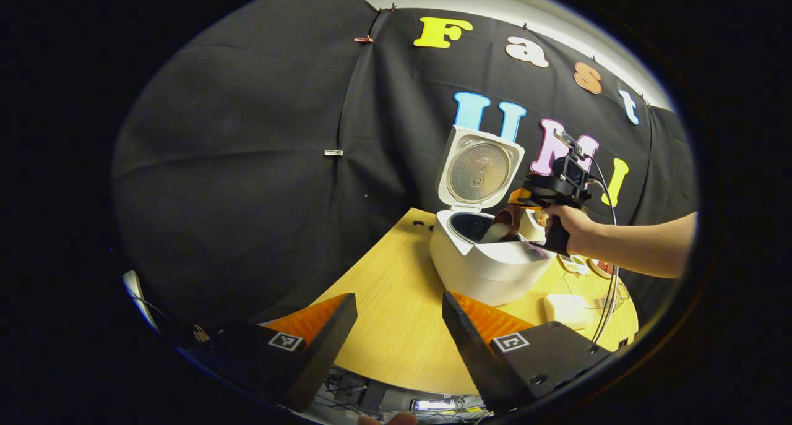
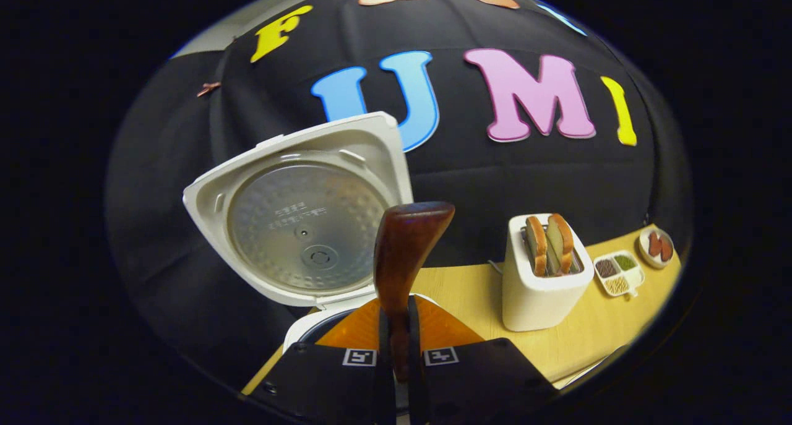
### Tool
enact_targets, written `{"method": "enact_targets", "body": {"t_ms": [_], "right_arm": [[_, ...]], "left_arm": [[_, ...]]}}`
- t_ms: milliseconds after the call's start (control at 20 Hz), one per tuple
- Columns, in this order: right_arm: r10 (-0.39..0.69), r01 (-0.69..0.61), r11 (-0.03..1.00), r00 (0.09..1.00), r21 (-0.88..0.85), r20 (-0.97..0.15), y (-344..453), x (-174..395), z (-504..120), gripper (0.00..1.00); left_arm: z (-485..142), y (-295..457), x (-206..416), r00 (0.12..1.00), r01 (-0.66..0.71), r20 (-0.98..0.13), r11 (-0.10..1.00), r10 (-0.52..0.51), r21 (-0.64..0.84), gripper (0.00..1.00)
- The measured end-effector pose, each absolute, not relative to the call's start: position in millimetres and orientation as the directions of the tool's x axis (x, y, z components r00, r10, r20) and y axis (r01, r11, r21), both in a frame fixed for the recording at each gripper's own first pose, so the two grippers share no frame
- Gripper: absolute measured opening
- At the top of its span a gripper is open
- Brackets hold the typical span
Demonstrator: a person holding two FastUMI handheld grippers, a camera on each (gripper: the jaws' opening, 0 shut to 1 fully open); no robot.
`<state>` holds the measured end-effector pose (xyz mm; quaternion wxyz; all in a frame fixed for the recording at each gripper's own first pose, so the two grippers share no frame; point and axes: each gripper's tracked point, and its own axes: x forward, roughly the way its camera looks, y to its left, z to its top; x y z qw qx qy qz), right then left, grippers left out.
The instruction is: Close the left gripper, press the button to open the rice cooker; take a wooden spoon from the chopstick holder with the right hand, scoop a spoonful of rice and pour it into the rice cooker, then put the wooden spoon back into the chopstick holder.
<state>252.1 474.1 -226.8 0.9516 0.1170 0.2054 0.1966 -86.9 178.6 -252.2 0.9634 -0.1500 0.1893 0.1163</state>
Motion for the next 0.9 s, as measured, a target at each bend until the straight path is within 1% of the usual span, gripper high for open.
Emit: {"method": "enact_targets", "body": {"t_ms": [100,200,250,300,350,450,550,700,750,800,900], "right_arm": [[0.449,-0.404,0.893,0.83,0.199,-0.33,488.1,248.1,-220.3,0.13],[0.489,-0.493,0.867,0.815,0.072,-0.31,503.9,241.0,-215.6,0.12],[0.512,-0.536,0.844,0.806,-0.001,-0.297,512.6,237.3,-212.1,0.13],[0.531,-0.573,0.815,0.798,-0.084,-0.285,519.9,231.5,-208.3,0.17],[0.548,-0.6,0.782,0.791,-0.17,-0.272,526.7,227.2,-204.7,0.13],[0.593,-0.641,0.705,0.767,-0.303,-0.244,541.0,210.1,-196.0,0.13],[0.619,-0.653,0.65,0.752,-0.389,-0.228,552.5,198.2,-190.7,0.13],[0.642,-0.67,0.619,0.732,-0.41,-0.226,556.6,186.9,-186.2,0.13],[0.641,-0.674,0.622,0.731,-0.398,-0.235,551.7,189.4,-188.2,0.09],[0.635,-0.676,0.633,0.732,-0.377,-0.246,548.6,194.5,-191.2,0.13],[0.619,-0.677,0.675,0.736,-0.294,-0.274,545.8,202.8,-194.5,0.13]], "left_arm": [[-252.0,179.7,-89.2,0.9,-0.288,-0.399,0.927,0.175,-0.242,0.96],[-251.5,181.4,-93.7,0.9,-0.291,-0.394,0.928,0.183,-0.233,0.96],[-251.0,183.0,-95.8,0.9,-0.294,-0.393,0.928,0.189,-0.228,0.96],[-250.7,184.9,-98.3,0.899,-0.298,-0.392,0.928,0.194,-0.224,0.96],[-249.8,186.3,-99.2,0.898,-0.302,-0.393,0.926,0.198,-0.225,0.96],[-249.5,187.0,-101.4,0.896,-0.308,-0.395,0.924,0.202,-0.227,0.96],[-248.4,188.7,-105.7,0.893,-0.316,-0.398,0.922,0.21,-0.222,0.96],[-247.1,190.1,-111.5,0.893,-0.321,-0.394,0.921,0.218,-0.219,0.96],[-246.5,190.5,-111.9,0.892,-0.323,-0.395,0.921,0.22,-0.216,0.96],[-246.9,190.2,-112.3,0.892,-0.322,-0.395,0.922,0.22,-0.215,0.96],[-246.8,190.5,-112.0,0.893,-0.324,-0.392,0.921,0.222,-0.216,0.96]]}}
